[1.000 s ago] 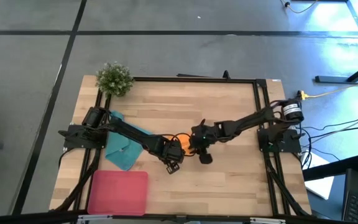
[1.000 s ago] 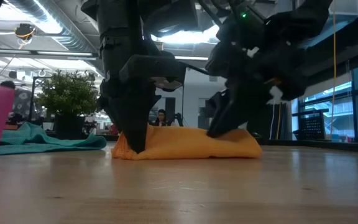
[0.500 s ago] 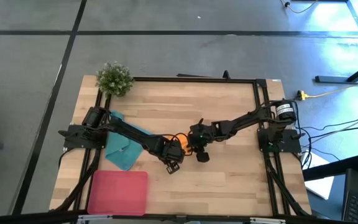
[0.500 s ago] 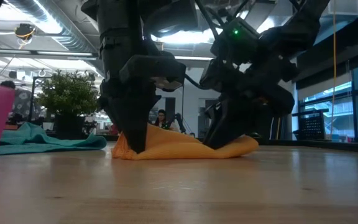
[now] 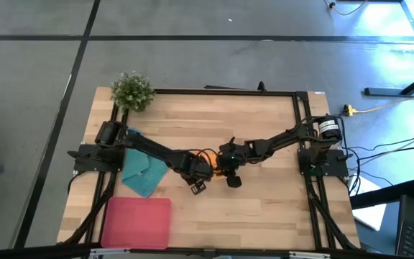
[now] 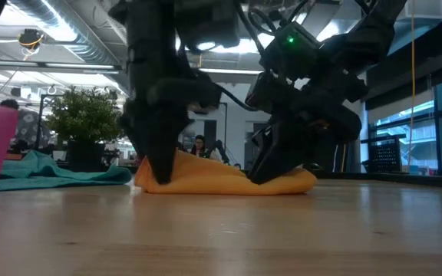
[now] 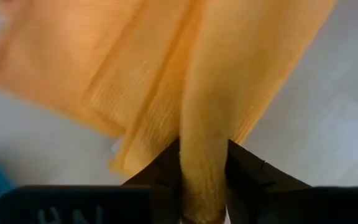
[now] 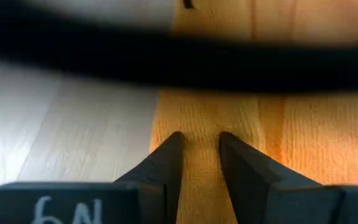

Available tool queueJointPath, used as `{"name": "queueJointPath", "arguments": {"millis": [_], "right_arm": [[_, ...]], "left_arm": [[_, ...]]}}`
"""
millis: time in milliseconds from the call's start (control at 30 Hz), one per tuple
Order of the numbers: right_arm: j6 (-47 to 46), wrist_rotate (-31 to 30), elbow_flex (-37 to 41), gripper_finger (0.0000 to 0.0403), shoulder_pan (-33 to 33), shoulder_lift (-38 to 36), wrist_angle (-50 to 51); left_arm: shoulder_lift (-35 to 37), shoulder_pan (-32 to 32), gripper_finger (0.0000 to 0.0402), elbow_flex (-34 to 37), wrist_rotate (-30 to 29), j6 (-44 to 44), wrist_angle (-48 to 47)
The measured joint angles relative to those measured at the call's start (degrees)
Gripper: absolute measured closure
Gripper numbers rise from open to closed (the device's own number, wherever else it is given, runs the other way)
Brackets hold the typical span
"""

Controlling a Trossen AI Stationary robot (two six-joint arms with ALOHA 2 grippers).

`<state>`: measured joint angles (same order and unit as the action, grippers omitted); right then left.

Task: Roll microfiber towels into tight, uniform cylinder then place into a basket
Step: Roll the yellow microfiber cloth

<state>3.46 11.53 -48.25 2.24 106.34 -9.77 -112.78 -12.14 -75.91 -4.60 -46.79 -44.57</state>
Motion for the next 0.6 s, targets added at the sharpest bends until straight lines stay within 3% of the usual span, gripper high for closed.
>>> {"name": "queueJointPath", "arguments": {"millis": [300,600], "right_arm": [[-0.2,0.1,0.0,0.0292,0.0,0.0,0.1],[-0.4,0.1,0.0,0.0292,0.0,0.0,0.1]], "left_arm": [[6.3,0.3,0.0320,-3.2,-1.3,0.9,-5.3],[9.5,-1.9,0.0321,-3.7,-4.2,3.2,-3.1]]}}
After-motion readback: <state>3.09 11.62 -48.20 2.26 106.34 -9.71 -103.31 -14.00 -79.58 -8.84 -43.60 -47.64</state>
